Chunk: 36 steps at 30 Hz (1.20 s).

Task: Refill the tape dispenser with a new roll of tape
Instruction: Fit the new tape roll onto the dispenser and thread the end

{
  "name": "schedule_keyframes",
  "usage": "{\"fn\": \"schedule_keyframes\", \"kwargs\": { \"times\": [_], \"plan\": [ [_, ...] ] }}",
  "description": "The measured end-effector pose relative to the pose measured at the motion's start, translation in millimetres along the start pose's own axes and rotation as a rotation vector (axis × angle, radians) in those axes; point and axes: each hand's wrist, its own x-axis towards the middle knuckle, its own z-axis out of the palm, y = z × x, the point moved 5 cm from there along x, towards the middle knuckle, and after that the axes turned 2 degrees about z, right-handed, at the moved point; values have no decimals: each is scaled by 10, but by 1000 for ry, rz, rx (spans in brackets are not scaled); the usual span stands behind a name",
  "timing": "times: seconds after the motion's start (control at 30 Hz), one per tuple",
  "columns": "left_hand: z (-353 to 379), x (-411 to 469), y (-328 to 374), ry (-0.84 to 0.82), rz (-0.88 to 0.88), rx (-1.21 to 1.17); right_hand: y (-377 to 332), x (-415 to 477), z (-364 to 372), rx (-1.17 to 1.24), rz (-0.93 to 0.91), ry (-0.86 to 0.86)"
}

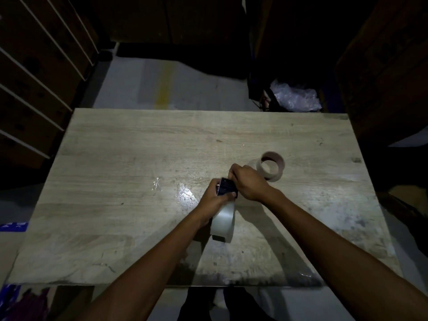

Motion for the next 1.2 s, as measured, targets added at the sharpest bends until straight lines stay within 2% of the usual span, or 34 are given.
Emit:
{"fn": "schedule_keyframes", "kwargs": {
  "times": [0.27, 0.37, 0.43, 0.5, 0.6, 0.73, 0.9, 1.03, 1.2],
  "plan": [
    [-283, -87, 241, 32, 97, -21, -400, 38, -232, 0, 2, 21],
    [-395, -121, 414, 38, 117, -144, -602, 28, -402, 55, -5, 50],
    [-482, -149, 566, -28, 92, -277, -758, 41, -557, 84, -28, 70],
    [-564, -193, 782, -163, 90, -348, -933, 57, -752, 99, -68, 94],
    [-673, -253, 1159, -306, 165, -317, -1185, 52, -1064, 86, -128, 146],
    [-794, -312, 1559, -235, 266, -215, -1476, 40, -1424, 24, -171, 205],
    [-880, -436, 1907, -240, 353, -330, -1814, -32, -1814, 4, -239, 238],
    [-953, -511, 2082, -253, 400, -342, -1993, -97, -1992, 93, -228, 238],
    [-1037, -576, 2184, -179, 446, -281, -2136, -155, -2147, 306, -187, 259]
  ]
}}
